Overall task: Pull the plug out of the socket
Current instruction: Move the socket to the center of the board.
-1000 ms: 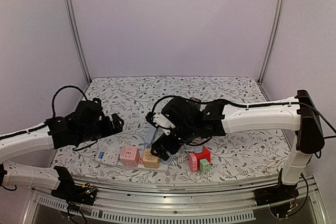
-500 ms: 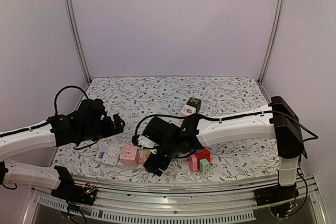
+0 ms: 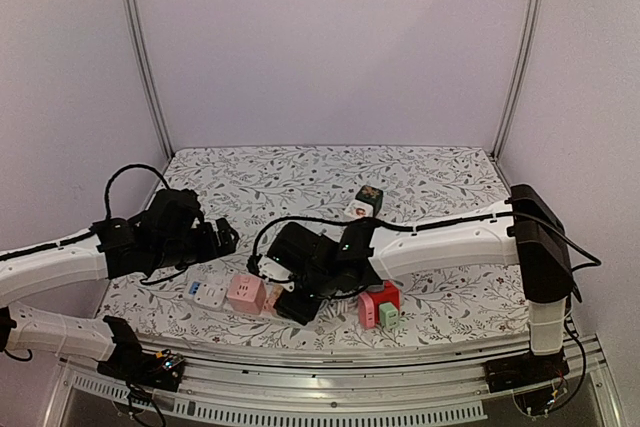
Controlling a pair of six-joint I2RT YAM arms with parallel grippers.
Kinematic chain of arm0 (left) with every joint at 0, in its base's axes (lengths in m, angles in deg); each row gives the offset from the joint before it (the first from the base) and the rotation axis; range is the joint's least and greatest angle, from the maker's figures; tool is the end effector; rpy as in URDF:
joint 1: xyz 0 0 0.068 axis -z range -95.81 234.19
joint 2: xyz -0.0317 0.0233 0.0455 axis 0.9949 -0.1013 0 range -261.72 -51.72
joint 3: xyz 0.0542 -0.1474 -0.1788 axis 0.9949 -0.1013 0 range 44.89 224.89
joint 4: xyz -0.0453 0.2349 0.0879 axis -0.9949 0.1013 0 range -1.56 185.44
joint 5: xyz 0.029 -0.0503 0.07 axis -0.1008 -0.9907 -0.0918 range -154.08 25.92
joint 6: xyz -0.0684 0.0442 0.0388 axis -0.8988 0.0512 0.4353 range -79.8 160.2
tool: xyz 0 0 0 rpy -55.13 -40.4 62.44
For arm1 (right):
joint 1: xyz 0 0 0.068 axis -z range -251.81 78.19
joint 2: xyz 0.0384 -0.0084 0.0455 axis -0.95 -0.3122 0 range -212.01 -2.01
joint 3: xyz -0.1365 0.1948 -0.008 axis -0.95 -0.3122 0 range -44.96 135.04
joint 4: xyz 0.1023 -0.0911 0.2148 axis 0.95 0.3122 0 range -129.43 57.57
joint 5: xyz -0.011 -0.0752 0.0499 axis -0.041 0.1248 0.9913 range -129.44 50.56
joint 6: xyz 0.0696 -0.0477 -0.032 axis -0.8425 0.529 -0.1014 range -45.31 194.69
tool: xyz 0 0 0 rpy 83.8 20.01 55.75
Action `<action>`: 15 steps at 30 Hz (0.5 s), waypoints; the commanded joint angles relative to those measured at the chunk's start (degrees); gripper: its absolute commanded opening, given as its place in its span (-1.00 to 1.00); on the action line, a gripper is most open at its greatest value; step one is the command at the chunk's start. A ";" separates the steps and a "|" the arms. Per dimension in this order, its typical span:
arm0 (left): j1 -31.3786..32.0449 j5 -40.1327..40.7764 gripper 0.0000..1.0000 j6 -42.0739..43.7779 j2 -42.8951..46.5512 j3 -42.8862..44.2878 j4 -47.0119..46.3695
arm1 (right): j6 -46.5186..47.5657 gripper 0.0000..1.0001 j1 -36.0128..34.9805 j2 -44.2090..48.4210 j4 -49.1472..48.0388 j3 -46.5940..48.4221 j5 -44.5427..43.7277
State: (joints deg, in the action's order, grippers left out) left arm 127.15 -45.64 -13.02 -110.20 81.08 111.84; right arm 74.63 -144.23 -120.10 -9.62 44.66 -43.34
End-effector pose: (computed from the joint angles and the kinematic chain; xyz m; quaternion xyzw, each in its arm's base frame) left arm 0.1996 -0.1510 0.1653 -0.1418 0.9052 -0.1779 0.3590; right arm 0.1401 0.4236 0.1225 -0.5600 0.7815 0.1351 0.2396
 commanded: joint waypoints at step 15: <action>-1.13 -5.40 0.99 1.43 -1.63 -0.60 -3.36 | -18.32 -0.15 2.13 9.16 -2.82 -12.68 -21.47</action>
State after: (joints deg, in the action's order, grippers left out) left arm 126.65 -47.74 -12.71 -109.30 80.57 110.83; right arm 65.56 -144.88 -114.63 -16.49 34.35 -55.95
